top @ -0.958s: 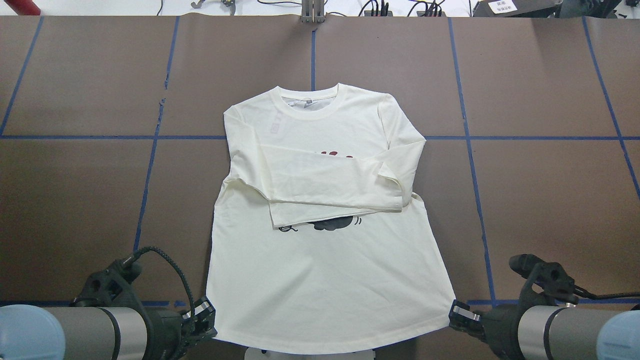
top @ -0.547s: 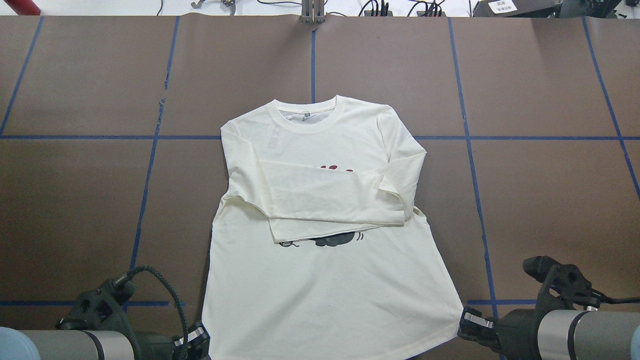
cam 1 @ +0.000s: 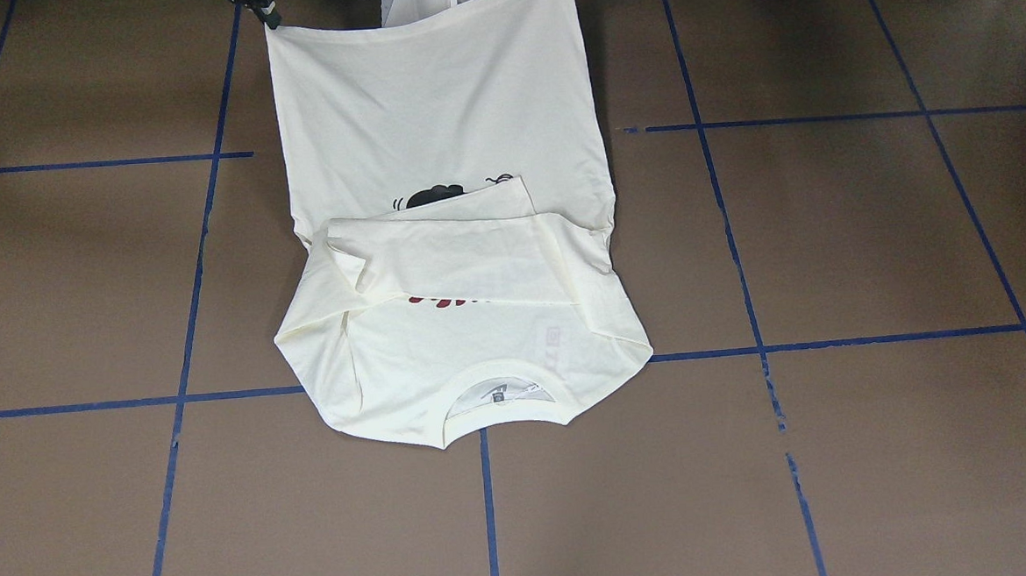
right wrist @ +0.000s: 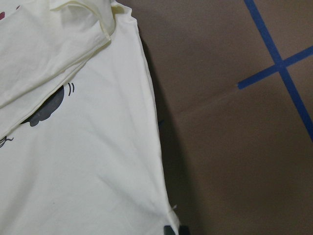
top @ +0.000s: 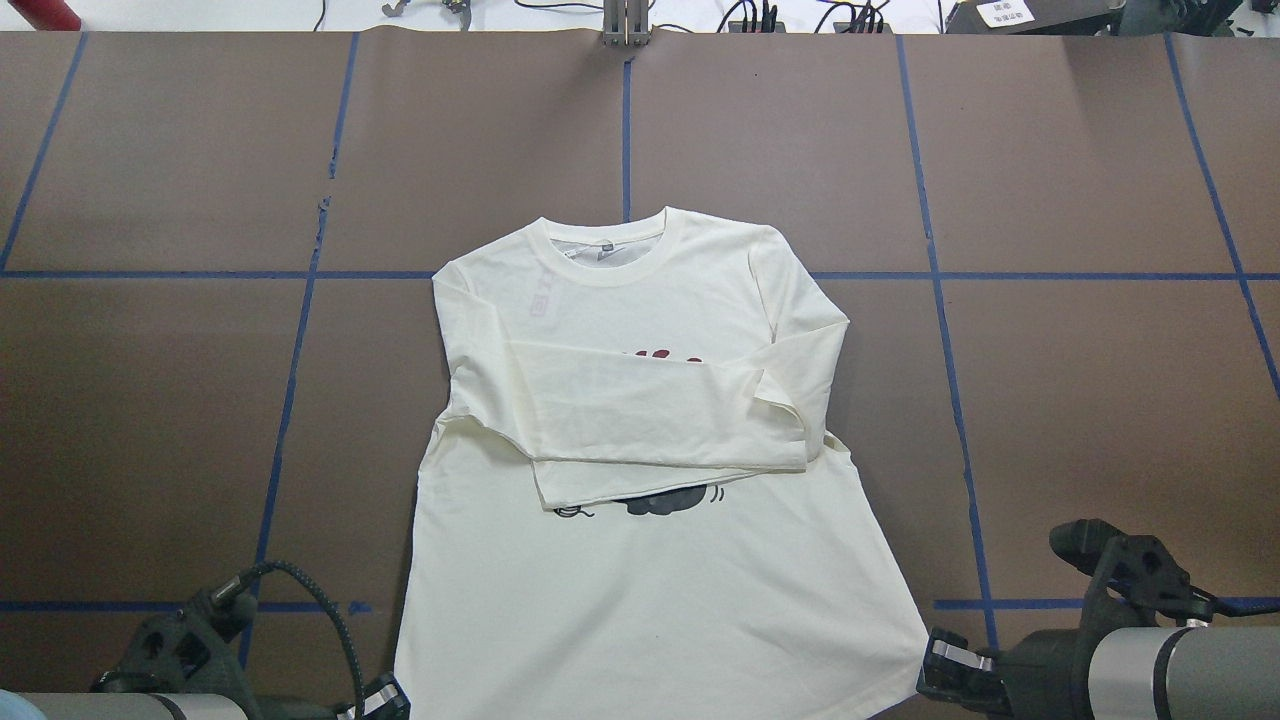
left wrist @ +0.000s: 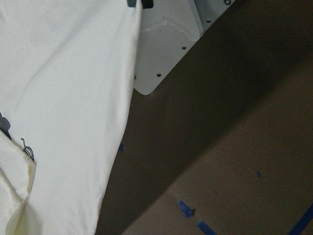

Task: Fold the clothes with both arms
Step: 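Lift the hem with both grippers and fold it toward the collar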

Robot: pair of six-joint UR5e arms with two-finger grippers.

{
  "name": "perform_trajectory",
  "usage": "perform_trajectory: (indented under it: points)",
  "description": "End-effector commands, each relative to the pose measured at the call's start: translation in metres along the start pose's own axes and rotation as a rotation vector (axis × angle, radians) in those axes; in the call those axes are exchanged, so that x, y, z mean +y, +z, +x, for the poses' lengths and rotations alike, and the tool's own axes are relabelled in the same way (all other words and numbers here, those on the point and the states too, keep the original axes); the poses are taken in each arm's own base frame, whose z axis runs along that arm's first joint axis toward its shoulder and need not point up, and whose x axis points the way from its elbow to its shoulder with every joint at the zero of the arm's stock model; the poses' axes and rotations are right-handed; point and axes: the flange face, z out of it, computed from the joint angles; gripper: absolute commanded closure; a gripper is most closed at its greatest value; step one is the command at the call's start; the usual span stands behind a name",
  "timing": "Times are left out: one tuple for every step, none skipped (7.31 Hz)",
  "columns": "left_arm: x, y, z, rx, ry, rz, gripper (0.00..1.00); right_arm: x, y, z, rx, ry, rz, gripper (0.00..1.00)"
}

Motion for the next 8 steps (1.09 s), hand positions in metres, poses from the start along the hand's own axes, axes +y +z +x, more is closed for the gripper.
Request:
perform_trajectory:
  points:
    - [0.005, 0.004, -0.008, -0.041, 0.006, 0.009, 1.00, 0.004, -0.003, 0.001, 0.014, -0.001, -0.034, 1.00]
    - [0.005, 0.005, -0.009, -0.048, 0.007, 0.012, 1.00, 0.002, -0.004, 0.001, 0.011, 0.003, -0.032, 1.00]
    - [-0.001, 0.007, -0.004, -0.042, -0.001, 0.036, 1.00, -0.011, -0.007, -0.004, -0.007, 0.025, 0.000, 1.00]
    - [-0.025, 0.008, 0.010, -0.012, -0.014, 0.095, 1.00, -0.032, -0.014, -0.008, -0.033, 0.058, 0.052, 1.00]
    - [-0.050, -0.002, 0.025, 0.026, 0.024, 0.146, 1.00, -0.049, -0.017, -0.013, -0.054, 0.065, 0.092, 1.00]
    - [-0.067, -0.011, 0.041, 0.062, 0.052, 0.184, 1.00, -0.075, 0.001, -0.036, -0.085, 0.036, 0.149, 1.00]
    - [-0.091, 0.001, 0.058, 0.066, 0.033, 0.247, 1.00, -0.103, 0.034, -0.055, -0.073, 0.026, 0.202, 1.00]
    - [-0.113, 0.001, 0.087, 0.097, 0.035, 0.300, 1.00, -0.133, 0.053, -0.063, -0.038, -0.017, 0.246, 1.00]
